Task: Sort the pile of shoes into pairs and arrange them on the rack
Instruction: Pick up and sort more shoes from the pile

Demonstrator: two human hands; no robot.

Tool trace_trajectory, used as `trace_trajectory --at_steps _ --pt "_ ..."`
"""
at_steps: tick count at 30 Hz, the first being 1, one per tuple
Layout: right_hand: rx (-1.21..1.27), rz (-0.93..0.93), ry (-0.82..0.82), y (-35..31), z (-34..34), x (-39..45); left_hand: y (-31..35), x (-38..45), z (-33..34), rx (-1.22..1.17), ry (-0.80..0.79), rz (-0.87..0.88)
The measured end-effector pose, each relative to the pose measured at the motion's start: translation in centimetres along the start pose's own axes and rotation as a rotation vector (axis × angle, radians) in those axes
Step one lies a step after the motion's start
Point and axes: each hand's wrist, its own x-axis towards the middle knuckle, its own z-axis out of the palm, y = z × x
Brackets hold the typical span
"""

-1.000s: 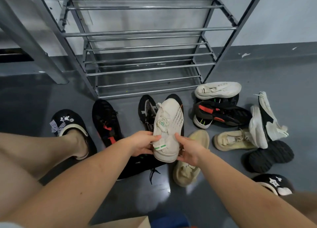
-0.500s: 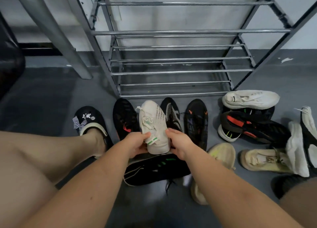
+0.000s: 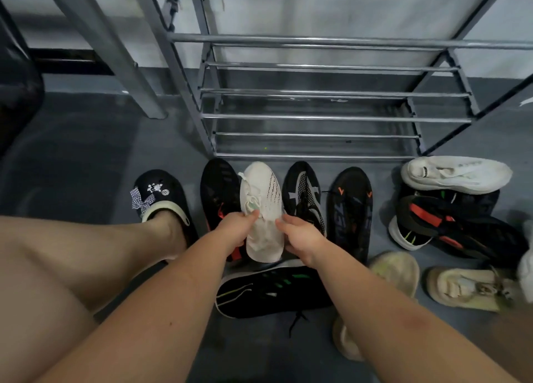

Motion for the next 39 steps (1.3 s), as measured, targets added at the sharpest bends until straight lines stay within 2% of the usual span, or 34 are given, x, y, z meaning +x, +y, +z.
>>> trace_trajectory --at_steps 2,5,8,11,16,21,26,30,39 --pt "-0.175 -0.073 0.052 0.1 -0.4 -0.8 0.6 -0.2 0.0 0.174 0.135 0.115" --pt "-0.570 -0.207 0.117 0.7 -1.8 -2.4 0.6 -1.5 0.5 0.487 0.214 0.352" --pt "-0.918 -0.233 0.205 2.1 -4.1 -4.2 0.0 -2.8 1.8 0.968 0.195 0.554" --pt "-1.106 -0.231 0.292 4.0 -6.7 -6.5 0.2 -4.4 4.2 1.238 0.115 0.711" --pt "-1.174 -0.116 0.357 7.5 -11.3 -9.9 0.6 -6.7 9.2 1.382 -0.042 0.888" --pt "-1.150 -0.010 0.416 10.1 -15.4 -13.0 0.9 -8.8 13.5 1.486 -0.160 0.986" --pt "-1.111 0.035 0.541 10.5 -19.7 -15.4 3.4 -9.7 16.6 1.571 -0.162 1.112" --pt "-1.077 0.073 0.640 10.3 -24.0 -17.0 6.7 -9.8 19.5 1.628 -0.128 1.148" --pt "-1.088 0.136 0.781 12.2 -33.3 -19.8 12.0 -11.2 29.0 1.571 -0.168 1.210"
